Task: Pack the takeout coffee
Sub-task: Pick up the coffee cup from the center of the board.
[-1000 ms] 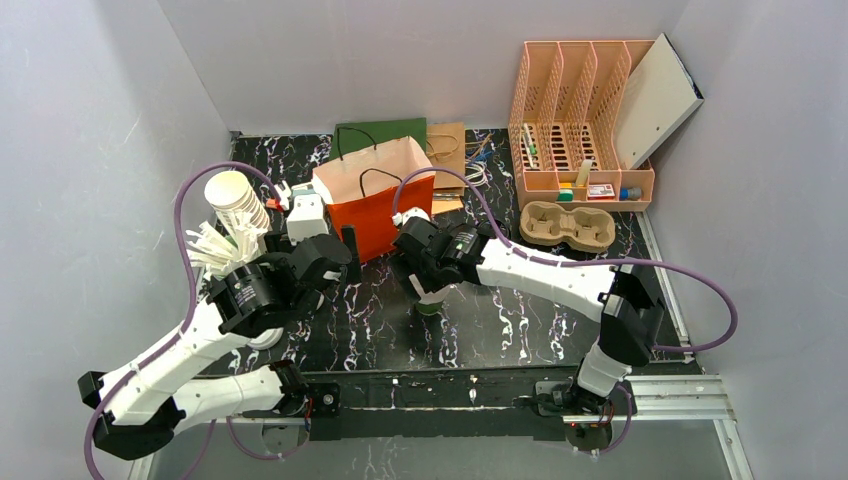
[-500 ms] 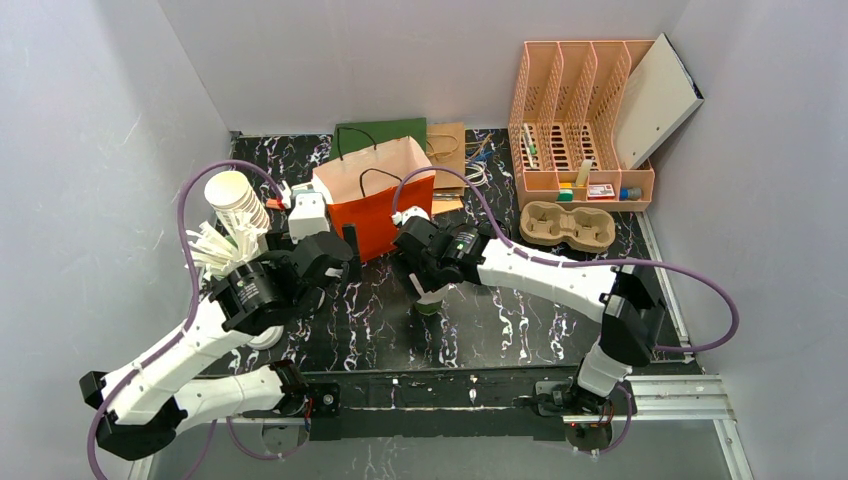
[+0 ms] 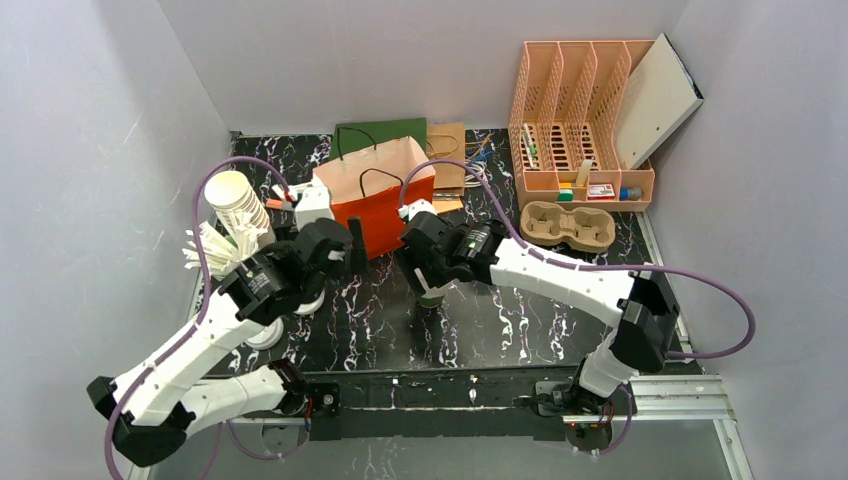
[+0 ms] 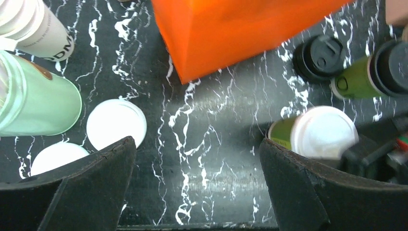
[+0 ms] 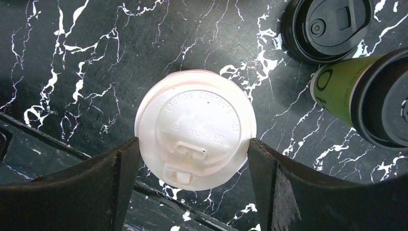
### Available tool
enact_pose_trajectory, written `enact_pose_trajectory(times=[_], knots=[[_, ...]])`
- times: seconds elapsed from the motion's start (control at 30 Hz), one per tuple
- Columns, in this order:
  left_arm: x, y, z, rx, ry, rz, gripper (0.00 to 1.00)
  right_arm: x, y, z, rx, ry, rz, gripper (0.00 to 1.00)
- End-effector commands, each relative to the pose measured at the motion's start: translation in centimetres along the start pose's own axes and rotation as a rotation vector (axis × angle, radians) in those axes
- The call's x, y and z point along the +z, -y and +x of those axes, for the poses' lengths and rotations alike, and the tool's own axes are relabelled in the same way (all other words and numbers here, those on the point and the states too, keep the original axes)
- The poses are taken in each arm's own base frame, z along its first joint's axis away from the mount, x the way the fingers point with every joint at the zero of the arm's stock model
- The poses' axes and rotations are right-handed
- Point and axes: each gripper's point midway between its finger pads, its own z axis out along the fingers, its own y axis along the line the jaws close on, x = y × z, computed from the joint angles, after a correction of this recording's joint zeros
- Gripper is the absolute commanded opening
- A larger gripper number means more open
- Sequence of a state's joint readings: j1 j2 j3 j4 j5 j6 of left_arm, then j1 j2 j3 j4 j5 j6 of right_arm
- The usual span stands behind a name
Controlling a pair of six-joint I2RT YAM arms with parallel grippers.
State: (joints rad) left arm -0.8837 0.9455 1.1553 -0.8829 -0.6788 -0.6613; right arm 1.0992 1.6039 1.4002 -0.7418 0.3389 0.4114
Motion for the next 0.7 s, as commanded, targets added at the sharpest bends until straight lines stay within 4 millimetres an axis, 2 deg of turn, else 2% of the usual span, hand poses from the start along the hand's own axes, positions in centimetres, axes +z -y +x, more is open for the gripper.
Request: enact_pose_trajectory(times=[0.0, 0.17, 0.37, 0.57, 0.67], knots=[[1.2, -0.6, -1.9, -0.091, -0.014, 0.049, 0.98, -2.0, 1.6, -1.1, 0.022, 0.056, 0.014, 0.85], [2.4, -0.9, -4.9, -0.165, -0.016, 0.078, 0.98, -2.6, 2.8, -0.6, 0.040, 0.056, 0.014, 0.84], [2.2, -2.0, -9.5, -0.238, 0.081, 0.021, 0.96, -3.2, 4.0, 0.2, 0.056, 0.051, 0.002, 0.82], [4.9, -2.6, -11.1, -0.250, 0.074, -0.064, 0.86, -4.2, 4.5, 0.1, 0.053, 0.075, -0.009, 0.82], [7.1, -2.7, -10.7, -0.245, 0.023, -0.105, 0.80, -5.2, 4.9, -0.6, 0.049, 0.103, -0.001, 0.81]])
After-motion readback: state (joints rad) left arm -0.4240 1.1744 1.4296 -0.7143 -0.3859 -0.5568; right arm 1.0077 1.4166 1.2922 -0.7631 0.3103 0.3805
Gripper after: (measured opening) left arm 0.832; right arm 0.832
